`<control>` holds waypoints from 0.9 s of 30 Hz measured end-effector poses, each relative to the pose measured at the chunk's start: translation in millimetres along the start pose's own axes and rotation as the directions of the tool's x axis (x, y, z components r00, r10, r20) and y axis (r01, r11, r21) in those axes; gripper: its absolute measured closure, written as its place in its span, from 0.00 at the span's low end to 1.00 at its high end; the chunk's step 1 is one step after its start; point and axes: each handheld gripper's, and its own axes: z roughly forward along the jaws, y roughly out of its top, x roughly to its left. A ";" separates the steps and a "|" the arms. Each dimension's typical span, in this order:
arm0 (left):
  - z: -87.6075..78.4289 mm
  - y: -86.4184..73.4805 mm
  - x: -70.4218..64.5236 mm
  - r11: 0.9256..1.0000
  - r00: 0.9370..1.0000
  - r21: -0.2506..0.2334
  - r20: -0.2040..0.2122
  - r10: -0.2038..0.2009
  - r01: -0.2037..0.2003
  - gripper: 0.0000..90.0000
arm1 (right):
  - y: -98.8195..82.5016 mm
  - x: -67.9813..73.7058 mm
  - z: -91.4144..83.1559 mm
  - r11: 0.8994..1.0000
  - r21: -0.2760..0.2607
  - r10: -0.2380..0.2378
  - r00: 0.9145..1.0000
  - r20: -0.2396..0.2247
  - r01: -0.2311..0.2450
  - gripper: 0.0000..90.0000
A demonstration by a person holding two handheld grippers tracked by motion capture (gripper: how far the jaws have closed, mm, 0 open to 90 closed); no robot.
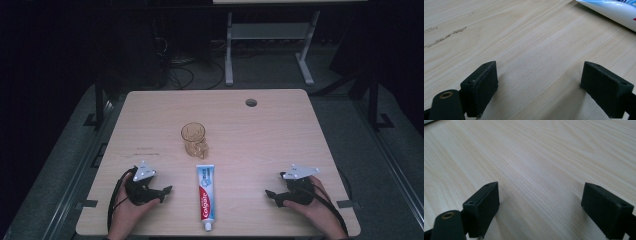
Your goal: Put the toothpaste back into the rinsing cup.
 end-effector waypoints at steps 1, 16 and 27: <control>0.0 0.0 0.0 1.000 1.000 0.000 0.000 0.000 0.000 0.14 | 0.0 0.0 0.0 1.000 0.000 0.000 1.000 0.000 0.000 0.16; -0.5 -0.5 -0.4 1.000 1.000 0.000 0.000 -0.003 0.003 0.15 | 4.7 -2.3 -8.2 0.999 -0.025 0.046 0.998 -0.048 -0.047 0.56; -0.5 -0.5 -0.5 1.000 1.000 0.000 -0.001 -0.003 0.003 0.15 | 16.7 2.4 -20.3 0.996 -0.037 0.080 0.992 -0.094 -0.084 1.00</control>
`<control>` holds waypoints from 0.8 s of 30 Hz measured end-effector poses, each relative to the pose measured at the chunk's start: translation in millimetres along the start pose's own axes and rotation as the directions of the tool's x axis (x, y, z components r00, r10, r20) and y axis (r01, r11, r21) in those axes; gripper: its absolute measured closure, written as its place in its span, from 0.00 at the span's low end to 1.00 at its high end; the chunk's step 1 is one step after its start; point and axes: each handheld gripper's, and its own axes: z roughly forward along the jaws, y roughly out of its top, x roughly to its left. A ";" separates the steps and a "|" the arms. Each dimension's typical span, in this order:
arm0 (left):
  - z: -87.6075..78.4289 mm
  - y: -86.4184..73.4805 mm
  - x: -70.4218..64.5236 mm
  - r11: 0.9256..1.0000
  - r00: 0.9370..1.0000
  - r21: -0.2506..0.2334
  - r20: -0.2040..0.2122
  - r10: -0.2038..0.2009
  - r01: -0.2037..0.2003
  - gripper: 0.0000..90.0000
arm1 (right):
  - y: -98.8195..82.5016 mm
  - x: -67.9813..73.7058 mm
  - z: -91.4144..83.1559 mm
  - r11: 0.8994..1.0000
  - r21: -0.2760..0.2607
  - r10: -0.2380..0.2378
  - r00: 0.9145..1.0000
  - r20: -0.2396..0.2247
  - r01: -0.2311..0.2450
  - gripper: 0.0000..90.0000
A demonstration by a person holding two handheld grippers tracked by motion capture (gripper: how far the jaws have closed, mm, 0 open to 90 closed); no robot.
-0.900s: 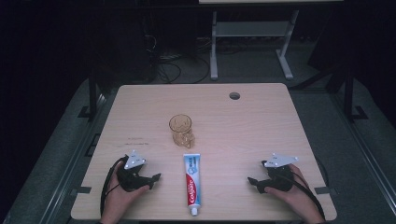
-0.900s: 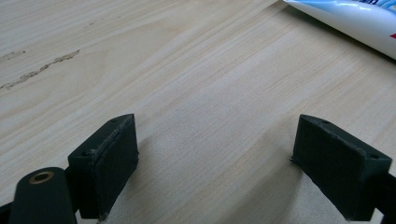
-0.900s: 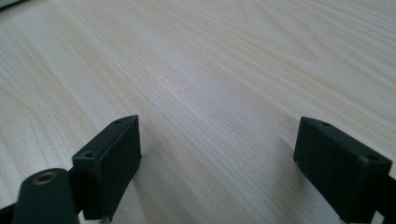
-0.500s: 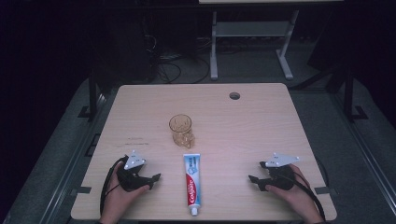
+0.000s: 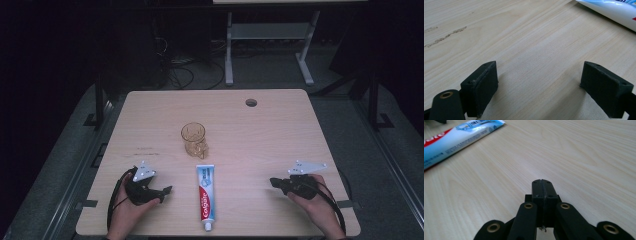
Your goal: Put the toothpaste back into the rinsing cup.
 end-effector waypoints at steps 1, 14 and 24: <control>0.0 0.0 0.1 1.000 1.000 0.000 0.000 0.001 -0.001 0.15 | 1.6 1.3 0.0 1.000 0.006 -0.001 1.000 -0.007 0.001 1.00; -0.4 0.0 0.2 1.000 1.000 0.005 0.001 0.004 -0.004 0.15 | 17.1 13.9 0.9 1.000 0.003 -0.001 0.999 -0.048 0.001 1.00; -0.3 0.0 0.1 1.000 1.000 0.003 0.002 0.002 -0.002 0.15 | 28.3 27.5 3.2 0.999 -0.027 -0.027 0.995 -0.092 0.025 1.00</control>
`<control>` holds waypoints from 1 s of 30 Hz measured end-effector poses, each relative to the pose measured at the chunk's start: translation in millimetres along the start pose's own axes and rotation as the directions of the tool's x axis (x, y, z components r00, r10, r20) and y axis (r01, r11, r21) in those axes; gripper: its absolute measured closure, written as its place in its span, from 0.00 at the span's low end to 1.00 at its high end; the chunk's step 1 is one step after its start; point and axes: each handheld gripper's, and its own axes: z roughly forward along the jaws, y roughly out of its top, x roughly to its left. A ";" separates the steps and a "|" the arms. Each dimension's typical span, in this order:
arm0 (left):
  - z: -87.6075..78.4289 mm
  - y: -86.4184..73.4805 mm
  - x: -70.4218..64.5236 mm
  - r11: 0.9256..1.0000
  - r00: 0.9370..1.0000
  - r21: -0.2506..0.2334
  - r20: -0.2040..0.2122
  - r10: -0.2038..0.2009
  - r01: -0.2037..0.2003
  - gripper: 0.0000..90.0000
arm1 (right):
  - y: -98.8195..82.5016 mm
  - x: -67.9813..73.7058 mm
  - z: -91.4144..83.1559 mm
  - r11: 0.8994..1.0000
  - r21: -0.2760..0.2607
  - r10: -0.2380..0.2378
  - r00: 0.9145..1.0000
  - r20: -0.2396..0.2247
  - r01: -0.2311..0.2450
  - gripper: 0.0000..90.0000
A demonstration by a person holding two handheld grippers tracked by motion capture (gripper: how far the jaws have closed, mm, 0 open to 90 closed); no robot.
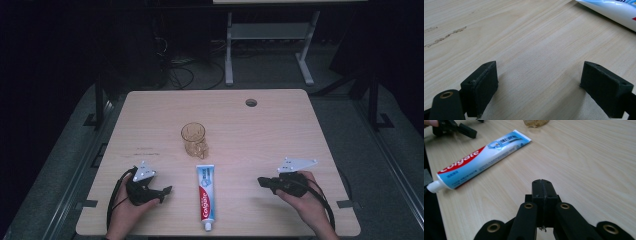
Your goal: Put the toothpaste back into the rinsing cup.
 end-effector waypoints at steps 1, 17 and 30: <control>0.0 0.0 -0.3 1.000 1.000 -0.001 0.000 -0.004 0.004 0.15 | 1.1 1.2 0.8 1.000 -0.002 -0.005 1.000 -0.004 0.005 1.00; 0.1 0.0 -0.1 1.000 1.000 -0.002 0.001 -0.001 0.001 0.15 | 20.0 24.7 17.5 0.998 -0.023 -0.055 0.994 -0.091 0.053 1.00; 0.1 -0.1 -0.3 1.000 1.000 -0.003 0.003 0.001 -0.001 0.15 | 32.4 43.0 37.2 0.995 -0.020 -0.095 0.985 -0.146 0.094 1.00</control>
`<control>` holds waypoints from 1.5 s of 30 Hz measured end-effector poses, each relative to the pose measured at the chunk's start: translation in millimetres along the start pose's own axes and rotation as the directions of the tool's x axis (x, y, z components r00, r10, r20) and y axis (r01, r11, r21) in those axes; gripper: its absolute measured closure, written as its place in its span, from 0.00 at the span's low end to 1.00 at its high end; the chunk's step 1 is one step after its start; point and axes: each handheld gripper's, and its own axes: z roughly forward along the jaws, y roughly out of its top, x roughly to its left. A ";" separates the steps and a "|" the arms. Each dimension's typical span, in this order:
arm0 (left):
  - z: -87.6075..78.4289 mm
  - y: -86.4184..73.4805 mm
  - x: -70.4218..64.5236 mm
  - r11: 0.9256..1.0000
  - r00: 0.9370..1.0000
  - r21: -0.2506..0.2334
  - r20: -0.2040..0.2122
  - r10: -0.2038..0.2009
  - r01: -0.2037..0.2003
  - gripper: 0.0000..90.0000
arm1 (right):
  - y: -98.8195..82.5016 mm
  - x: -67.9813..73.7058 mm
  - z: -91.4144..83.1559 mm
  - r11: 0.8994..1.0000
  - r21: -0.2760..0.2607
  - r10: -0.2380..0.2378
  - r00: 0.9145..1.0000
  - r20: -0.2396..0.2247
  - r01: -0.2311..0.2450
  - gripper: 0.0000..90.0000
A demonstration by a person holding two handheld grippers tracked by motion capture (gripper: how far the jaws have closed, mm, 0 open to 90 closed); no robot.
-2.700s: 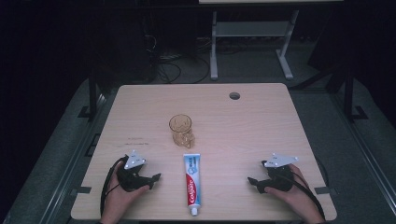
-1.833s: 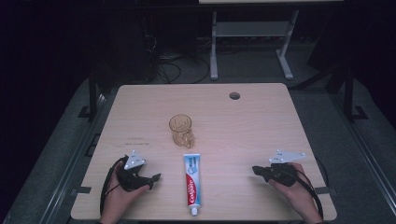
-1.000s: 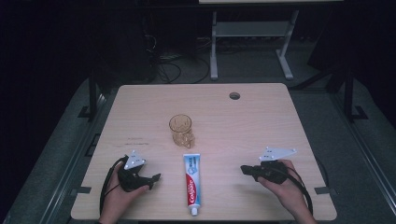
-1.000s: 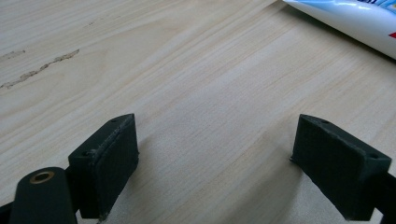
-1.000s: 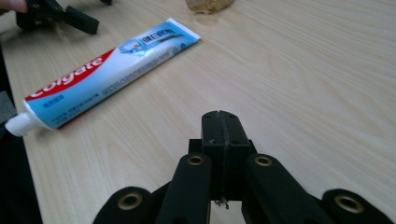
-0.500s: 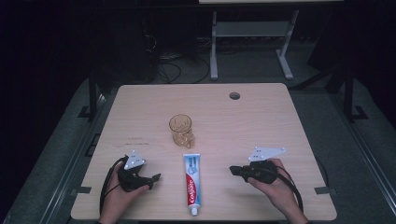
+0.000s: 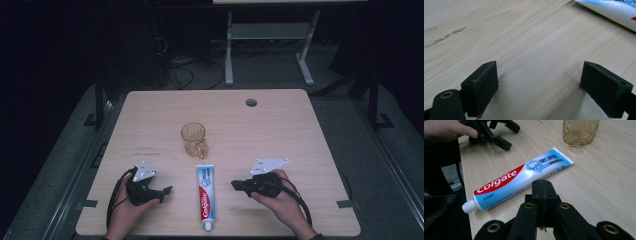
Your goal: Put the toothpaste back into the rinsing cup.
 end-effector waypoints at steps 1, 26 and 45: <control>0.0 0.0 0.0 1.000 1.000 0.000 0.000 0.000 0.000 0.15 | 0.8 0.8 1.1 1.000 -0.001 0.001 1.000 -0.001 -0.001 1.00; -0.2 0.2 0.0 1.000 1.000 0.003 0.003 0.005 -0.005 0.15 | 21.0 28.6 45.9 0.999 0.005 -0.046 0.992 -0.119 0.047 1.00; -0.3 0.2 0.0 1.000 1.000 0.004 0.007 0.012 -0.012 0.15 | 23.3 49.8 87.5 0.995 0.053 -0.076 0.979 -0.187 0.087 1.00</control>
